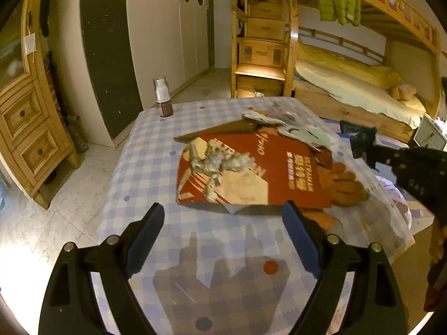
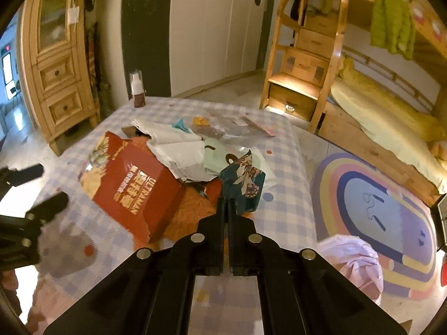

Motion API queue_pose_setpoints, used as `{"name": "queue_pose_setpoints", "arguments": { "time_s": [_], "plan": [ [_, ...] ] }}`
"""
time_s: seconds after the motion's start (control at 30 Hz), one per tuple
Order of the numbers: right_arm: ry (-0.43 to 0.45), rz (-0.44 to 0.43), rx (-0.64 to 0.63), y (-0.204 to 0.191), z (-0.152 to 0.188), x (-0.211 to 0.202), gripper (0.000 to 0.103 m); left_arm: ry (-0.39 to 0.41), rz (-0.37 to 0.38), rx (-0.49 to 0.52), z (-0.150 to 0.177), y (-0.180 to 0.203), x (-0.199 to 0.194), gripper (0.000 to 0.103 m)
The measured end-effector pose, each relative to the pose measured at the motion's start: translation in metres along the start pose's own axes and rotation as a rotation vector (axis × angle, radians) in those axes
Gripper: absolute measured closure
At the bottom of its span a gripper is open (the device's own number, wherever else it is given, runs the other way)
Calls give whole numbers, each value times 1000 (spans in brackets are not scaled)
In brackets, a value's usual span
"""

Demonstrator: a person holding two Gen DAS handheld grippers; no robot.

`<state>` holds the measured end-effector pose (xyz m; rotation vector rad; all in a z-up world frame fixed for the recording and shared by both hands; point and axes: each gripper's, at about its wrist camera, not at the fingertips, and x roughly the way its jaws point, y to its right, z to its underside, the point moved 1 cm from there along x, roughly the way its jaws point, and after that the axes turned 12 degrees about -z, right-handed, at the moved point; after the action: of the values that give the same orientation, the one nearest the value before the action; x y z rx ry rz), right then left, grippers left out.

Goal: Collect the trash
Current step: 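Grasp the red Ultraman box with the left tool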

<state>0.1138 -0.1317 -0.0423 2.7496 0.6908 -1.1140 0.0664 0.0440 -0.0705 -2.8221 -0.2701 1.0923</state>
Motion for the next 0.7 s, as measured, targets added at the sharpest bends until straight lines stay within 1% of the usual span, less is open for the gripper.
{"name": "queue_pose_setpoints", "arguments": {
  "time_s": [0.23, 0.33, 0.5, 0.57, 0.7],
  "plan": [
    [30, -45, 32, 3, 6, -21, 101, -2, 26, 3, 3, 8, -3, 19],
    [25, -63, 30, 0, 8, -21, 101, -11, 46, 12, 6, 13, 0, 20],
    [8, -90, 14, -9, 12, -11, 101, -21, 90, 15, 6, 21, 5, 32],
    [7, -114, 7, -13, 11, -6, 101, -28, 106, 0, 5, 21, 9, 32],
    [6, -141, -31, -27, 6, 7, 101, -39, 106, -21, 2, 18, 16, 33]
  ]
}}
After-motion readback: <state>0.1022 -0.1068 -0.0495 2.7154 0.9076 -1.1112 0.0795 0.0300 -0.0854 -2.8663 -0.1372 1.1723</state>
